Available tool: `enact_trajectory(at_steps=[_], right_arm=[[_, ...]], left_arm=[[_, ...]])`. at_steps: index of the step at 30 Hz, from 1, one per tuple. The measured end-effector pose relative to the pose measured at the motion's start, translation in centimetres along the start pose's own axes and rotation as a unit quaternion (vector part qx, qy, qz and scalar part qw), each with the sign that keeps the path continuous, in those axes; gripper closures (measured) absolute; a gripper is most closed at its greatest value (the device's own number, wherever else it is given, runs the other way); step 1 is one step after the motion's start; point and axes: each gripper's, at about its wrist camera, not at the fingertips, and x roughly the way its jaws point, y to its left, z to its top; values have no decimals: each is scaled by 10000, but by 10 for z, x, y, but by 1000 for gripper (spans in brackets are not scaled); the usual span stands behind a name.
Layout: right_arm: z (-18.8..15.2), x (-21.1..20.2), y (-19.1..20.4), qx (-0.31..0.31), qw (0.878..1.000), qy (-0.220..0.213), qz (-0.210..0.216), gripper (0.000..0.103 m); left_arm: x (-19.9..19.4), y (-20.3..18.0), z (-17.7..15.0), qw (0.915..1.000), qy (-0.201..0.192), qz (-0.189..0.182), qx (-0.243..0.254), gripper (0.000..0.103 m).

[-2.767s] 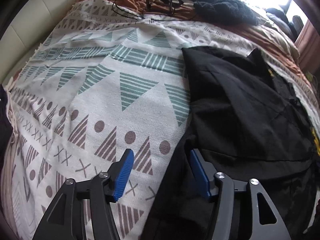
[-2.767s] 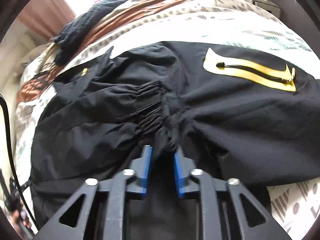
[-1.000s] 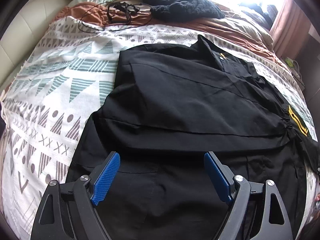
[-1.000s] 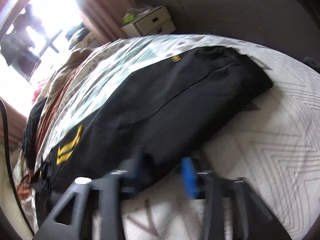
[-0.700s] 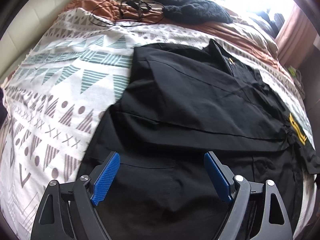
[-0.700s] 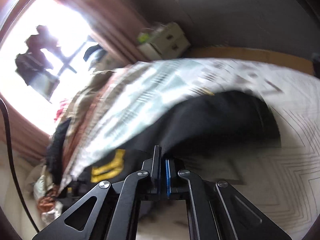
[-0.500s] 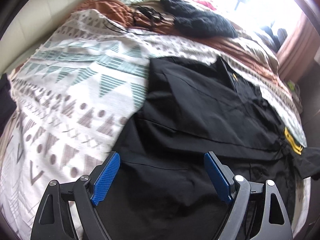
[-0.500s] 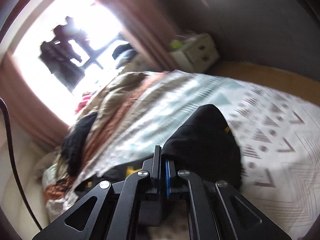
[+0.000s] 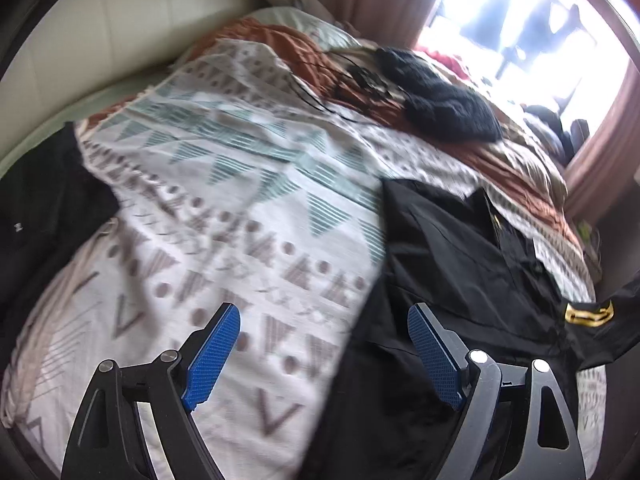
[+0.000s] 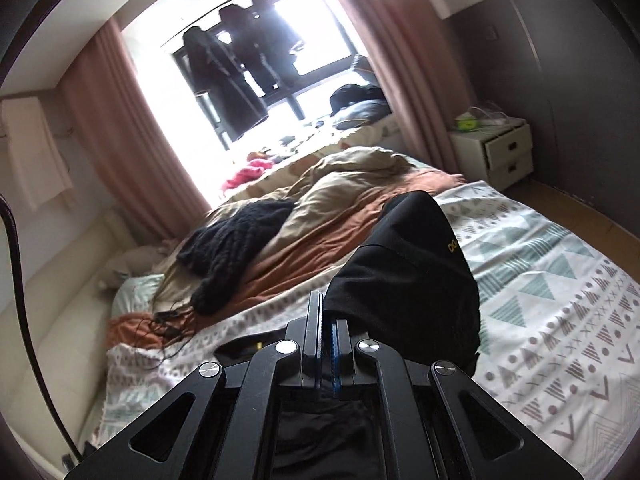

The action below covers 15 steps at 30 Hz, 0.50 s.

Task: Fold large clothes

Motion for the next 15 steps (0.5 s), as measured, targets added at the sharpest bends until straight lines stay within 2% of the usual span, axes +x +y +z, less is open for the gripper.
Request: enact_trajectory(at_steps=[7,15], right_arm=[[-10,25,79,-383,9986,240,270,99],[-47,68,148,-627,9942,619,624,99]], left_arm=[[-12,49,-1,9997,7,28,-230,16],[-21,85,-6,9993,29,185,-332,16]])
